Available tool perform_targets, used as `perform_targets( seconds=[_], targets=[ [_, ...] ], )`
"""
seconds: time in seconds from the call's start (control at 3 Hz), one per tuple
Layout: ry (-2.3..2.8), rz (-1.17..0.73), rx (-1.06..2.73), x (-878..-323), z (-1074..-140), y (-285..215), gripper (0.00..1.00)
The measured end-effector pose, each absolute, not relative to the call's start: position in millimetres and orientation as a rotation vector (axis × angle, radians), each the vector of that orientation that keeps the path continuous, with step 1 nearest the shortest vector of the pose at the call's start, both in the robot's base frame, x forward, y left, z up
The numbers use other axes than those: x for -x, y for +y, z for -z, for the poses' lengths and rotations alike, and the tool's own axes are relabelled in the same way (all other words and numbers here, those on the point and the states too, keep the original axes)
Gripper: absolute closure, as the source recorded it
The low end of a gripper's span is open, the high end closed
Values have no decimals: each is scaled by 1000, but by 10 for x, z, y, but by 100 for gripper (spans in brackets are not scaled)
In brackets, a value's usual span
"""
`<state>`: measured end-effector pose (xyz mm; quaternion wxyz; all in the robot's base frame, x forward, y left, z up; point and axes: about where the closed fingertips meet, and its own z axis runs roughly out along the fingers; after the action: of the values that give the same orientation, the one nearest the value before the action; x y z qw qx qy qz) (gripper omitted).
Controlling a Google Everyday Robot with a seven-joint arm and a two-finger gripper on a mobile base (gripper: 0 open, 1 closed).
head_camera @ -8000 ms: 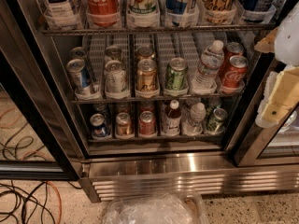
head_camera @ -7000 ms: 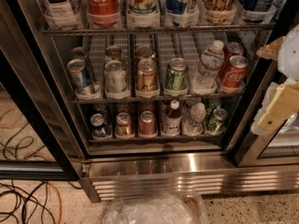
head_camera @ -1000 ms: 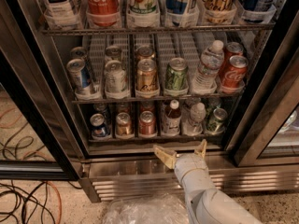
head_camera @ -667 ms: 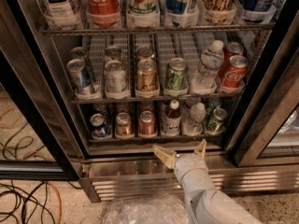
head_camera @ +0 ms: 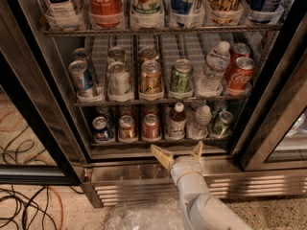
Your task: Pick blue plastic bottle from bottom shelf of fridge
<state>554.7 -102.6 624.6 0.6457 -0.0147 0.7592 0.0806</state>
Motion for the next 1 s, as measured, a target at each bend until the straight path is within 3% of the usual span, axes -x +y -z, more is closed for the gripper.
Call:
perform_targets(
  seconds=[1.0],
  targets=[
    [1592,-156,19,-5677,-6214,-968,0]
  ],
)
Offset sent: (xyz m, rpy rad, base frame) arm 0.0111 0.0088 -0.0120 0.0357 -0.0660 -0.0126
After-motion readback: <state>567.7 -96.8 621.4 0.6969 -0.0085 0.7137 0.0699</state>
